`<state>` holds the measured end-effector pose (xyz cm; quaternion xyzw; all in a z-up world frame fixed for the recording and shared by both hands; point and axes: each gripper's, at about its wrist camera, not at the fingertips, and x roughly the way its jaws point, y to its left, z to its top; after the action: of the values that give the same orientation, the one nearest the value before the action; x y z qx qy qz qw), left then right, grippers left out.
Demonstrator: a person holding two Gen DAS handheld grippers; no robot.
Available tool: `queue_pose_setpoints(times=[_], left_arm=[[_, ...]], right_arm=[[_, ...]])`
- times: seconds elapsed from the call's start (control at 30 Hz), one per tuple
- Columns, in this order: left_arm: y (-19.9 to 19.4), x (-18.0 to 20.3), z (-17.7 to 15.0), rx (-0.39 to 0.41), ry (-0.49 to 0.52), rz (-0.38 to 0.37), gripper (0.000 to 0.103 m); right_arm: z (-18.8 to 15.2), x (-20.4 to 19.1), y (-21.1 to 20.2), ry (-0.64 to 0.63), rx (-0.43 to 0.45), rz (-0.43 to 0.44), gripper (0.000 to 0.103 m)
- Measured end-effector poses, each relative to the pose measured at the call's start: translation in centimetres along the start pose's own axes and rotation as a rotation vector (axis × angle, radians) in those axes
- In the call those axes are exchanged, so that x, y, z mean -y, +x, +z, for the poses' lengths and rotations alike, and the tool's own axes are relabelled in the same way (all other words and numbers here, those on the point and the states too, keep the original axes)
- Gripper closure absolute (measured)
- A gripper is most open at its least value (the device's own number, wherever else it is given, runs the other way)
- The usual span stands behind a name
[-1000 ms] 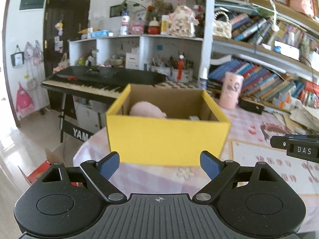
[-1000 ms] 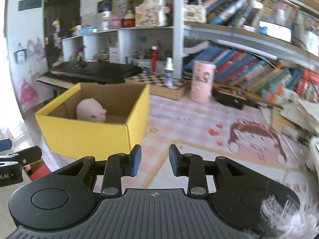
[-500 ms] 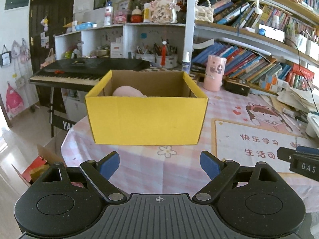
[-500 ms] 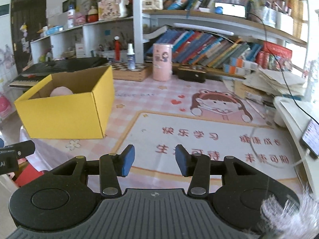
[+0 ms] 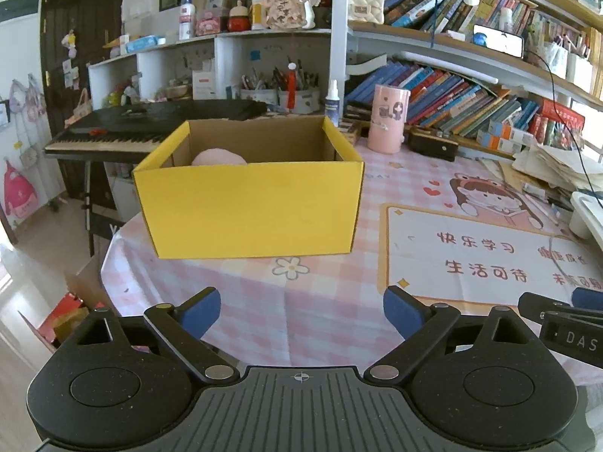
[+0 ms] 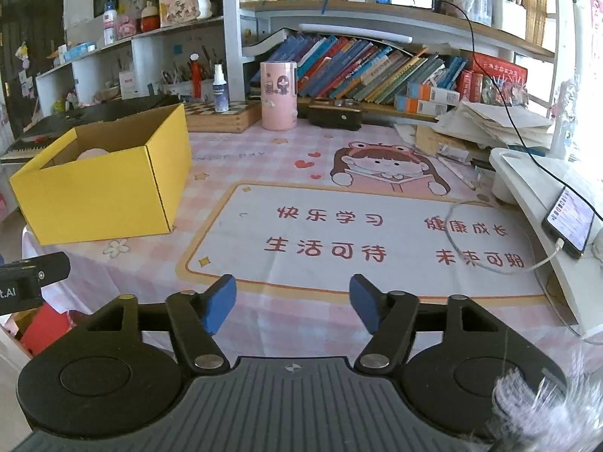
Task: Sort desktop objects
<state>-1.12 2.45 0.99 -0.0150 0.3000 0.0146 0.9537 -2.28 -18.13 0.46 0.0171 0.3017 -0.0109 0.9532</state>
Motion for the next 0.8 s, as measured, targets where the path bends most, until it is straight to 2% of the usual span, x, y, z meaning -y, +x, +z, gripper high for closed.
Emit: queue_pose_setpoints(times=[0.17, 0.3, 0.37, 0.8], left_arm=[[0.1, 0.6, -0.1, -0.005, 0.005, -0.002, 0.007], [0.2, 0.9, -0.3, -0.010, 0.010, 0.001, 0.007], [0.2, 1.0, -0.3, -0.012, 0.012, 0.003, 0.007], [-0.2, 1.3, -0.6, -0.019, 0.026, 0.008, 0.000]], right_arm=[[-0.3, 0.6, -0.2, 0.012, -0.007, -0.016, 0.019], [-0.4, 1.0, -0.3, 0.020, -0.014, -0.035, 0.015], [-0.5, 1.2, -0.3, 0.024, -0.021, -0.046, 0.008], [-0.8, 1.6, -0.7, 0.027, -0.022, -0.046, 0.004]])
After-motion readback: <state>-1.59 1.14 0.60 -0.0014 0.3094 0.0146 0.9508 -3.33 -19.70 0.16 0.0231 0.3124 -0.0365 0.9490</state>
